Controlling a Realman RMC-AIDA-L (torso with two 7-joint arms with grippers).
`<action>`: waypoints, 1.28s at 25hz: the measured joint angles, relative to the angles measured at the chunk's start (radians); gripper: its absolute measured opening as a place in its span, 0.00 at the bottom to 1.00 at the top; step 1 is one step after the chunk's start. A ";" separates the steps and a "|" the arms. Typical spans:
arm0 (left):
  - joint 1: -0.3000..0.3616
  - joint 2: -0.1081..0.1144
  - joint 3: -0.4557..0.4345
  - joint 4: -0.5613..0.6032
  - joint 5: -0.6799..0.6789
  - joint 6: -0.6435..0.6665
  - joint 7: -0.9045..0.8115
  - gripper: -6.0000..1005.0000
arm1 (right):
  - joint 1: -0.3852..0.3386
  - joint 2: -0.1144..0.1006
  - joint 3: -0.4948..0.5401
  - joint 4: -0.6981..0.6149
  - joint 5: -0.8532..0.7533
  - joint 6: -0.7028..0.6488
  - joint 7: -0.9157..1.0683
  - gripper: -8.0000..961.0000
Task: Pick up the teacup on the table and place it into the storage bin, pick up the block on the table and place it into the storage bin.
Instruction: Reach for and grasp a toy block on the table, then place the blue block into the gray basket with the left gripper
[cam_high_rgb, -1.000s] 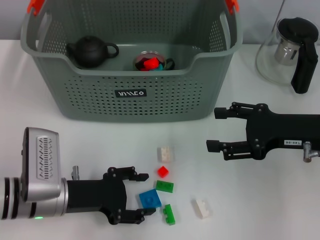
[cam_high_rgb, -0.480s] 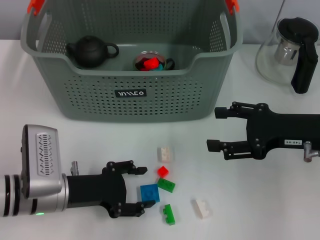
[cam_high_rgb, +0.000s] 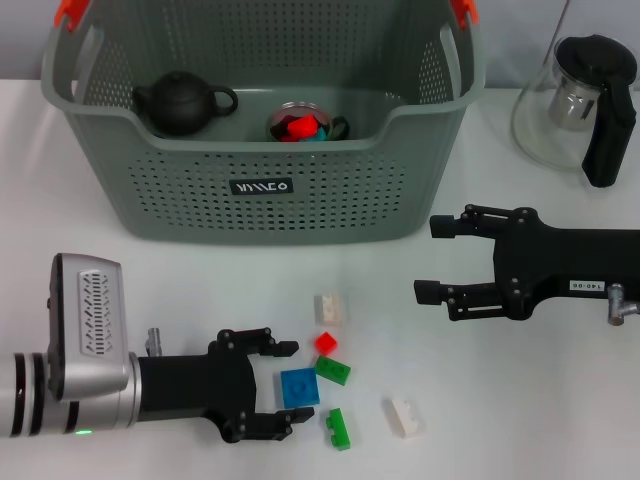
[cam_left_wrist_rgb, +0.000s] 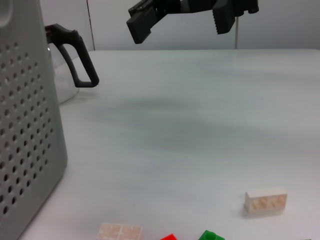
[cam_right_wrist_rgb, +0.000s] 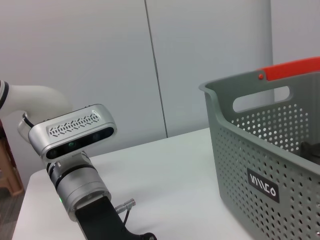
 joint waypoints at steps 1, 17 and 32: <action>-0.001 0.000 0.000 -0.004 0.000 -0.001 0.000 0.68 | 0.000 0.000 0.000 0.000 0.000 0.000 0.000 0.95; -0.011 -0.001 0.047 -0.006 -0.001 -0.036 -0.008 0.41 | 0.003 0.000 0.000 0.000 0.000 0.000 0.000 0.95; -0.019 0.007 0.049 0.021 0.007 -0.026 -0.068 0.43 | 0.004 -0.003 0.000 0.000 0.000 0.000 0.000 0.95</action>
